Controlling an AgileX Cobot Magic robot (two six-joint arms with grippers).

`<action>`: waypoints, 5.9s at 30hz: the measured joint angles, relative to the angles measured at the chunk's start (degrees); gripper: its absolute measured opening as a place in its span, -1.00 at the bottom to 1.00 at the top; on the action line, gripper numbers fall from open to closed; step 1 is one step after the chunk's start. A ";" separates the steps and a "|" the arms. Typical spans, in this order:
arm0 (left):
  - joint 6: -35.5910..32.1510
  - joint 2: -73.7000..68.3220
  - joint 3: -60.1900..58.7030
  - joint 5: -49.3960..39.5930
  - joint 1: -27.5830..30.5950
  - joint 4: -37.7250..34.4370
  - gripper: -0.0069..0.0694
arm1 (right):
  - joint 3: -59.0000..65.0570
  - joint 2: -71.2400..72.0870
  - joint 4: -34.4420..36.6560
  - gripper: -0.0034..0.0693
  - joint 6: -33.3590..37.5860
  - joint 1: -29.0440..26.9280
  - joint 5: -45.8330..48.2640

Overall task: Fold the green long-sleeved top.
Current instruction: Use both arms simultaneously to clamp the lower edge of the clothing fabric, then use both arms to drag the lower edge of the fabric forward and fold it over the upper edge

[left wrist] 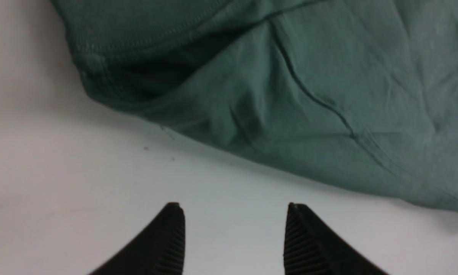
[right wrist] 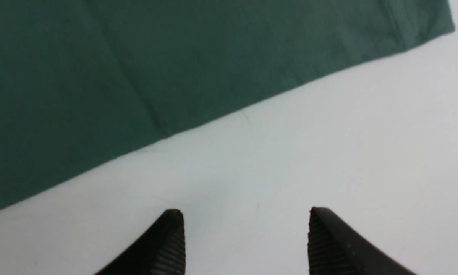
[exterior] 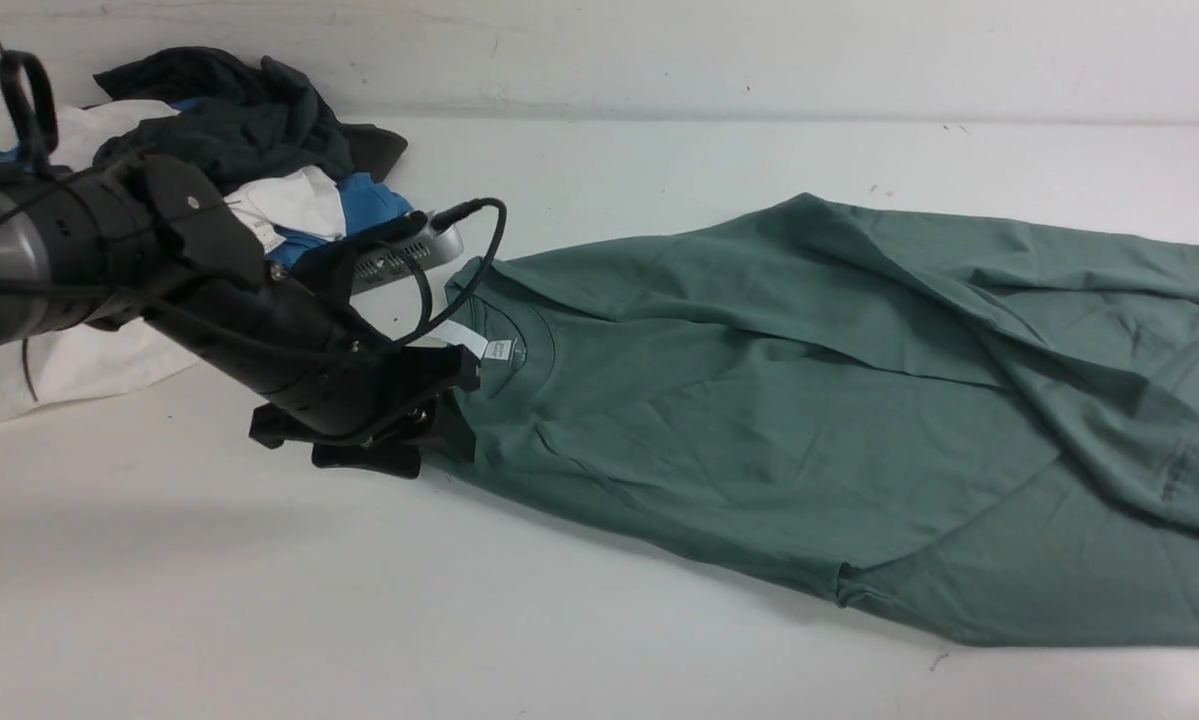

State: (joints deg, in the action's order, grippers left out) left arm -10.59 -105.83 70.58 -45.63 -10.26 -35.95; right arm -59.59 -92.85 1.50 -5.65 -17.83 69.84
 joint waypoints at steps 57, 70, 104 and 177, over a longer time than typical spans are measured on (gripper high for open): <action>-8.79 5.73 -5.39 -11.38 14.61 10.93 -0.74 | 13.96 2.67 -3.11 0.22 2.90 4.58 -16.84; -8.37 6.62 -1.98 -15.34 14.67 11.83 -0.12 | 9.39 -5.77 -0.55 0.22 6.27 4.68 -18.88; 6.99 4.48 -9.49 -6.76 -10.32 14.99 -0.08 | 23.63 11.44 0.31 -0.85 4.45 4.74 -12.78; 11.59 -9.06 26.09 -12.89 -2.09 11.59 -0.79 | -23.51 -8.97 7.32 -0.85 5.65 4.74 -9.07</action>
State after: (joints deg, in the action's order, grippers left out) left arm 0.99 -114.89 96.67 -58.52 -12.36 -24.36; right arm -83.10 -101.82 8.82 0.00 -13.08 60.77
